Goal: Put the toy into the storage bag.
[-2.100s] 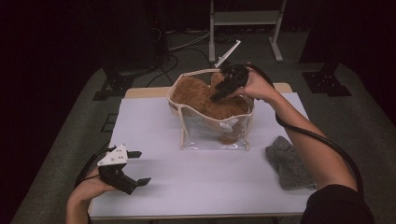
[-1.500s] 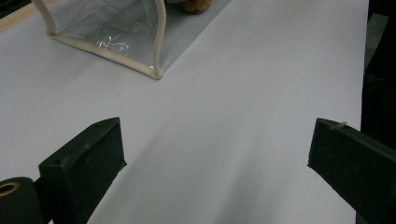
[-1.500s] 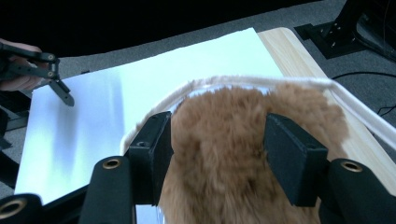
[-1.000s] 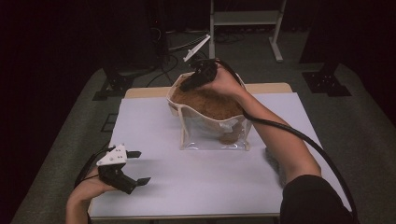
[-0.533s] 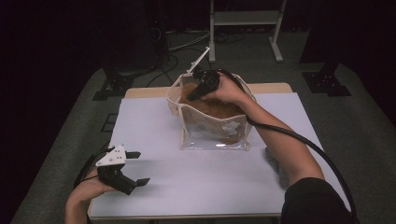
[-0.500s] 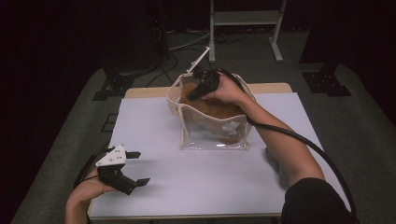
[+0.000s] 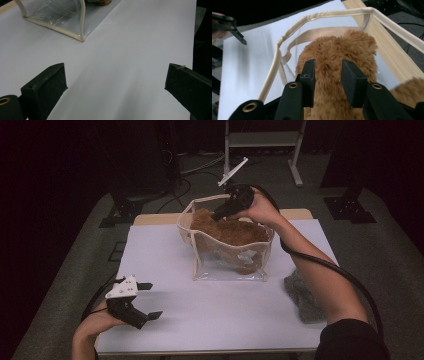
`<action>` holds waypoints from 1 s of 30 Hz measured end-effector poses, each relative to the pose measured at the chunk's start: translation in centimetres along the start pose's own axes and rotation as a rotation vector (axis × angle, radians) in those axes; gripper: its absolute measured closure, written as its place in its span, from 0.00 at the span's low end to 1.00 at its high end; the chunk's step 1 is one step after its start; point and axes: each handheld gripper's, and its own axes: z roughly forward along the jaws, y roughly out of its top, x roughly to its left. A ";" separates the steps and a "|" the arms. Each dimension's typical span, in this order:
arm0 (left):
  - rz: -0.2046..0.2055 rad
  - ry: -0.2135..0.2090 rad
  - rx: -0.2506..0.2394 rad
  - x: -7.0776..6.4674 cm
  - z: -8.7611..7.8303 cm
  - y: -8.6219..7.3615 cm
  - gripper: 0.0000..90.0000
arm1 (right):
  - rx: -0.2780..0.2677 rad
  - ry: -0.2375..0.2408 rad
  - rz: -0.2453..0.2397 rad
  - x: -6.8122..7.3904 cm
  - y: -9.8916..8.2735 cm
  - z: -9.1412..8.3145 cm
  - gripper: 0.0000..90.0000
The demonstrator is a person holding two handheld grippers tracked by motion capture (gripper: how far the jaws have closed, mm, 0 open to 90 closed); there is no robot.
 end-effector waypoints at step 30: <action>-0.021 -0.002 -0.019 0.1 0.0 -0.3 0.03 | -0.106 -0.066 0.109 0.1 -7.4 -9.8 0.62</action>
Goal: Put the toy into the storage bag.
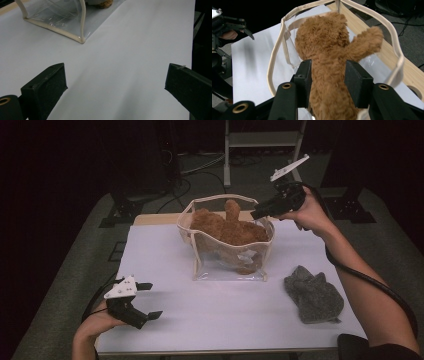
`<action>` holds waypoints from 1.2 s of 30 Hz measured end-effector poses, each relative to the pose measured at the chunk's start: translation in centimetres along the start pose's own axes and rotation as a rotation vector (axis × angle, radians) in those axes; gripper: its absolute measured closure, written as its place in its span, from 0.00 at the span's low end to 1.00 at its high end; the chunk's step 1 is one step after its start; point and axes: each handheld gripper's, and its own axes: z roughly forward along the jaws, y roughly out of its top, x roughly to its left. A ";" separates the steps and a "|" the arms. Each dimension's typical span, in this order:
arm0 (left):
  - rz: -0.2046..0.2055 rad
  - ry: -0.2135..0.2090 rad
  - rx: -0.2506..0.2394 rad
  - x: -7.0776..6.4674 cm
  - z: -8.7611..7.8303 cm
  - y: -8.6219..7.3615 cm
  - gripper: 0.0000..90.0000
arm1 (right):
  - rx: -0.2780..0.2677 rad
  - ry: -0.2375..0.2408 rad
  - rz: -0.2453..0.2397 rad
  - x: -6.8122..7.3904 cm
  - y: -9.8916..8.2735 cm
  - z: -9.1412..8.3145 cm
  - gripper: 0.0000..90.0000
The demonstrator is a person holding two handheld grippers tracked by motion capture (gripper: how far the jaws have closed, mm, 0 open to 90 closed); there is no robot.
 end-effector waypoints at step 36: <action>-0.011 0.005 -0.012 0.2 0.4 -0.2 0.03 | -0.069 -0.053 0.127 -0.8 -8.8 -5.0 0.54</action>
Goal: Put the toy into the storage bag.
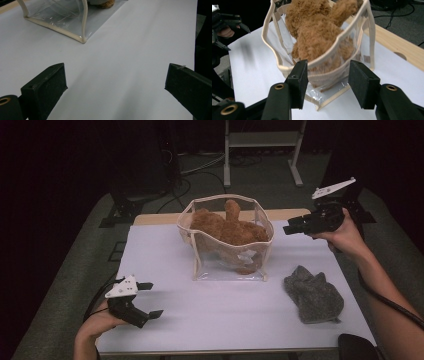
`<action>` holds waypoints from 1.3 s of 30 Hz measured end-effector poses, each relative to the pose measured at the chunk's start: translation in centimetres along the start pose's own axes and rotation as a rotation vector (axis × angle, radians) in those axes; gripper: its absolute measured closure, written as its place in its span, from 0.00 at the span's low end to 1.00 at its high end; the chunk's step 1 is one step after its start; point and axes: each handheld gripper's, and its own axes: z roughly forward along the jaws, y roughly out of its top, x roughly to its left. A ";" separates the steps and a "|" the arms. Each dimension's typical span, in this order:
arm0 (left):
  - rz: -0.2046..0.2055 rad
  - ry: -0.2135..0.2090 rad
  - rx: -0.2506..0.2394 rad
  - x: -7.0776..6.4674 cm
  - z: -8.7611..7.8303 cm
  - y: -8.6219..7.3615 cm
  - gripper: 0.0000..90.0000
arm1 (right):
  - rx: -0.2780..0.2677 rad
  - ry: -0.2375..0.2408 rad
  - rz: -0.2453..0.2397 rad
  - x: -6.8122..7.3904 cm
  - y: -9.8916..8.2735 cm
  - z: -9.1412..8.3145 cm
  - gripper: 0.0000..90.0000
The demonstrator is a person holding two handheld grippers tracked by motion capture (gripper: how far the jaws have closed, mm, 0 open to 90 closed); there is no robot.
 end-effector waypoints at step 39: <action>-0.013 0.000 -0.003 0.2 0.4 -0.3 0.03 | 0.027 0.031 0.121 -0.6 -9.9 2.5 0.43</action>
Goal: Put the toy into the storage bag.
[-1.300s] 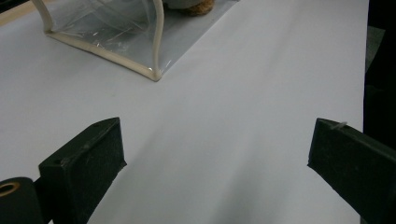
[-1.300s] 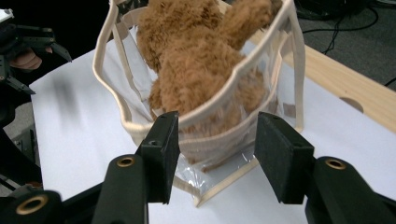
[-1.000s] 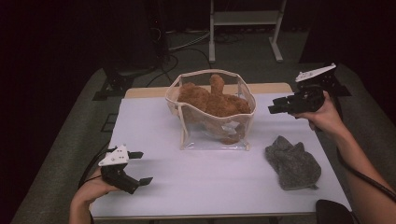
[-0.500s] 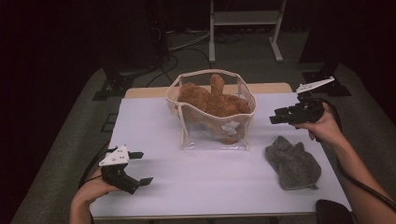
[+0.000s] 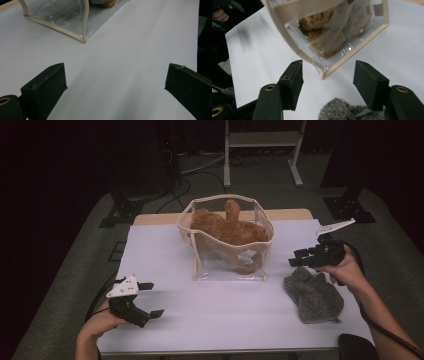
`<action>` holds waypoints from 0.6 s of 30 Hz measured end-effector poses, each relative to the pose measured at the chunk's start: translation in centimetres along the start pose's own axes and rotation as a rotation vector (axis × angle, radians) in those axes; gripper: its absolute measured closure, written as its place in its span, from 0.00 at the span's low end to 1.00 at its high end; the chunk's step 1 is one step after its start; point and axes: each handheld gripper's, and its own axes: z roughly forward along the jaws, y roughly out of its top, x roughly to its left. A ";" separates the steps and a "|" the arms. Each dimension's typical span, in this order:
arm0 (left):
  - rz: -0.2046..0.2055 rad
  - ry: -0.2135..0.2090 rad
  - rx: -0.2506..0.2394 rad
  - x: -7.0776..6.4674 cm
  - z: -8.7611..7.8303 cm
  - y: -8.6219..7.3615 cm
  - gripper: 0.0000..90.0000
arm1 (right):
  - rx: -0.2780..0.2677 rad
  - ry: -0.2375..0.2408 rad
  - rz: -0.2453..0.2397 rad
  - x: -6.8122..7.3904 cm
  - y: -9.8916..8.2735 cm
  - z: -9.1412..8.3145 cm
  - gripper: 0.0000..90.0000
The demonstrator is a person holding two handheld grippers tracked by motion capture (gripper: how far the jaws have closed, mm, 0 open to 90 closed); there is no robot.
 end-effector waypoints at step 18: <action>-0.001 0.006 -0.008 0.0 0.0 0.1 0.03 | -0.045 0.037 0.059 0.5 -4.5 0.6 0.42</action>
